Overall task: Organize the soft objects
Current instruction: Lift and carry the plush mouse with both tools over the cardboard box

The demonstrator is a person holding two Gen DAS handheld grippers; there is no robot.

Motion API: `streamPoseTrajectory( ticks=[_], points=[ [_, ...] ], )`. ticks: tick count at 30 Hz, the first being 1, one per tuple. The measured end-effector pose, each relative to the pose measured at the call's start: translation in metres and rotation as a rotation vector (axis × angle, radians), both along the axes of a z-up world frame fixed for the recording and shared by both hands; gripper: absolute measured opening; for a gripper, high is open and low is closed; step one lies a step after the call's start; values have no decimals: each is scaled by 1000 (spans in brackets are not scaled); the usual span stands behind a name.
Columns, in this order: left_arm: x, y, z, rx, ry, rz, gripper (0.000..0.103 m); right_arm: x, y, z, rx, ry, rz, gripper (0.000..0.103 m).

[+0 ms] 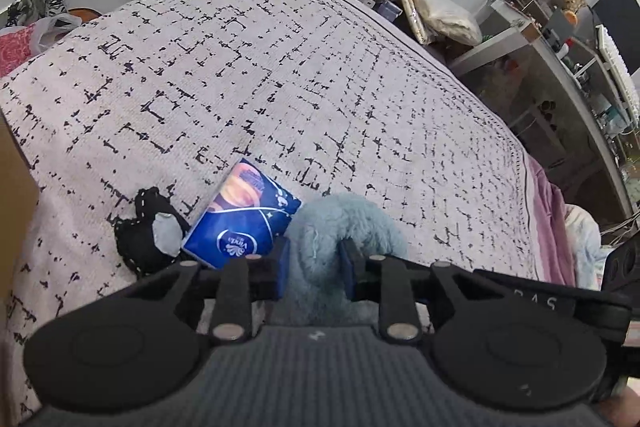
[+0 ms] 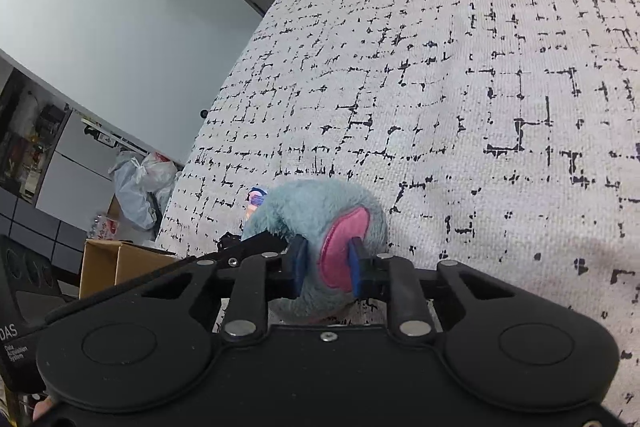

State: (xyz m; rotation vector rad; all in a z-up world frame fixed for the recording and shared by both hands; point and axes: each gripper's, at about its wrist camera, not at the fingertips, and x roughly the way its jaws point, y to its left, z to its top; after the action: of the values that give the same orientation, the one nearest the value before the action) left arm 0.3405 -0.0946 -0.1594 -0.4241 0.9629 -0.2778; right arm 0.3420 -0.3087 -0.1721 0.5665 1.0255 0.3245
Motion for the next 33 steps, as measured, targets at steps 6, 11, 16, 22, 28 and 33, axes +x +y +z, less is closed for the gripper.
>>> streamPoseTrajectory(
  ticks=[6, 11, 16, 22, 28, 33],
  points=[
    [-11, 4, 19, -5, -46, -16, 25, -9, 3, 18, -12, -40, 3, 22],
    [-23, 11, 37, -5, -87, -18, 25, -17, 8, 35, -11, -75, 6, 22],
    [-37, 23, 53, 12, -130, -5, 25, -27, 17, 48, -1, -103, 20, 22],
    [-55, 47, 70, 13, -169, 23, 25, -35, 37, 61, 37, -122, 38, 22],
    [-70, 74, 80, 10, -193, 72, 25, -40, 64, 70, 48, -147, 72, 22],
    [-79, 93, 85, 28, -206, 103, 25, -43, 85, 74, 53, -158, 91, 22]
  ],
)
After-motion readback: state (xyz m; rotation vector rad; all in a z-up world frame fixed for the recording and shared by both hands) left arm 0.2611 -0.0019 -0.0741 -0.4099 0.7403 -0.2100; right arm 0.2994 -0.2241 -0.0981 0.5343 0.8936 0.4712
